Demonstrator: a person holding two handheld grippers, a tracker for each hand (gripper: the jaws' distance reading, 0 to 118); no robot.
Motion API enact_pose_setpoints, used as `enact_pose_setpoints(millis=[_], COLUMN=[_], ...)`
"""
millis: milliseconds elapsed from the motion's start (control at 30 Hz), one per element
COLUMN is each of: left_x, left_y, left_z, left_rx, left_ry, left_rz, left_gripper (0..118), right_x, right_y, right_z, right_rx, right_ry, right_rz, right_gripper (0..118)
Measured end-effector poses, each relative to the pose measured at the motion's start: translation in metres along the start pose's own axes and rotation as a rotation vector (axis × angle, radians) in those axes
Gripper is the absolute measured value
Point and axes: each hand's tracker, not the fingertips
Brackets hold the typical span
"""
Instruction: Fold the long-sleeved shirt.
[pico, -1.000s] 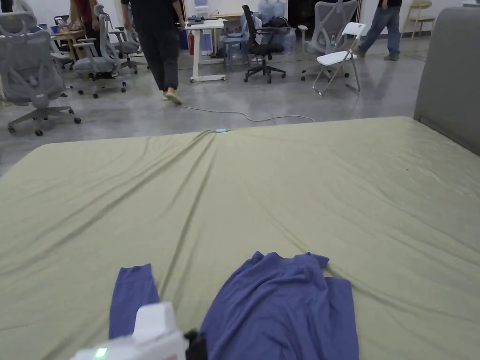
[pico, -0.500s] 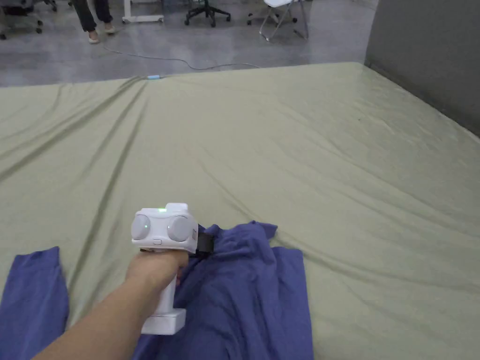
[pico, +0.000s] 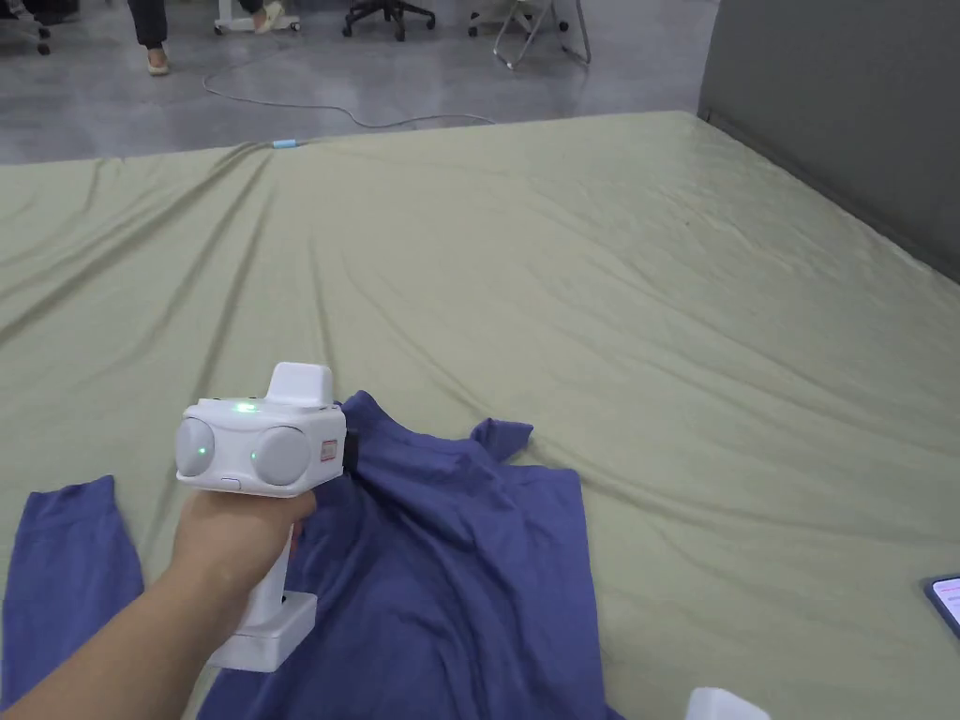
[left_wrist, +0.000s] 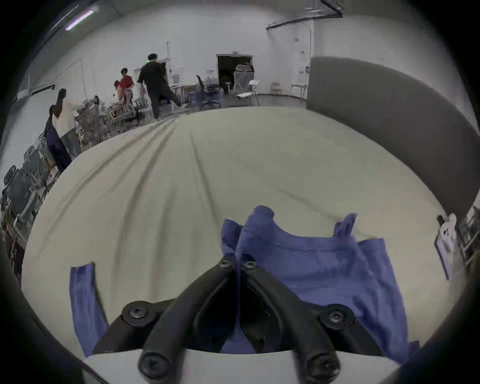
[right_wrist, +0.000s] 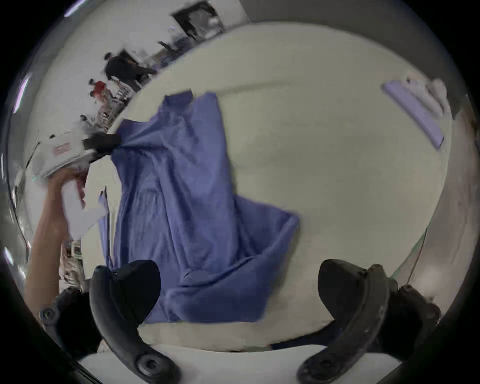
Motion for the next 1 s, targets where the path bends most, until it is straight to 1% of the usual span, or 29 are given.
enact_pose_setpoints(millis=[33, 67, 100, 133, 167, 200, 267, 300, 333, 367, 400, 467, 500, 667, 733, 833, 933, 1000], left_x=[-0.002, -0.006, -0.009, -0.012, -0.017, -0.023, -0.033, -0.039, -0.045, -0.05, -0.054, -0.065, -0.065, -0.077, -0.083, -0.089, -0.098, -0.108], left_y=[0.002, 0.005, 0.006, 0.007, 0.008, 0.01, 0.009, 0.009, 0.007, 0.003, -0.002, -0.014, -0.022, -0.044, -0.044, -0.028, 0.003, 0.03], left_z=[0.008, 0.018, 0.029, 0.04, 0.054, 0.07, 0.1, 0.121, 0.141, 0.162, 0.189, 0.24, 0.263, 0.371, 0.406, 0.444, 0.463, 0.466], left_rx=[0.005, 0.011, 0.019, 0.024, 0.032, 0.038, 0.06, 0.083, 0.106, 0.141, 0.186, 0.257, 0.301, 0.501, 0.58, 0.674, 0.757, 0.783], left_ry=[0.002, 0.002, -0.007, -0.016, -0.026, -0.036, -0.047, -0.053, -0.058, -0.039, -0.026, -0.063, -0.056, -0.01, 0.002, 0.024, 0.037, 0.043], left_rz=[0.007, 0.022, 0.046, 0.064, 0.09, 0.107, 0.139, 0.158, 0.176, 0.203, 0.232, 0.318, 0.357, 0.495, 0.55, 0.595, 0.602, 0.613], left_gripper=[0, 0, 0, 0, 0, 0, 0, 0, 0, 0, 0, 0, 0, 0, 0, 0, 0, 0], right_x=[-0.001, -0.003, -0.005, -0.005, -0.004, 0.0, 0.01, 0.01, 0.009, 0.007, 0.004, -0.009, -0.013, -0.04, -0.054, -0.078, -0.111, -0.131], right_y=[-0.002, -0.004, -0.007, -0.009, -0.012, -0.015, -0.021, -0.028, -0.032, -0.037, -0.042, -0.057, -0.062, -0.074, -0.068, -0.05, -0.017, 0.018], right_z=[-0.007, -0.015, -0.015, -0.008, -0.001, 0.008, 0.031, 0.047, 0.062, 0.083, 0.105, 0.144, 0.163, 0.238, 0.264, 0.299, 0.331, 0.354], right_rx=[-0.035, -0.075, -0.06, 0.004, 0.021, 0.034, 0.081, 0.118, 0.17, 0.258, 0.346, 0.511, 0.579, 0.873, 0.985, 1.127, 1.172, 1.207], right_ry=[0.002, 0.014, -0.053, -0.083, 0.003, 0.073, 0.159, 0.197, 0.202, 0.21, 0.213, 0.212, 0.221, 0.293, 0.323, 0.388, 0.412, 0.403], right_rz=[-0.035, -0.084, -0.112, -0.094, -0.058, -0.034, -0.072, -0.034, 0.011, 0.09, 0.186, 0.323, 0.374, 0.513, 0.54, 0.548, 0.531, 0.541], right_gripper=[111, 83, 53, 46, 42, 25, 24, 24, 24, 24, 24, 24, 24, 24, 24, 24, 24, 24])
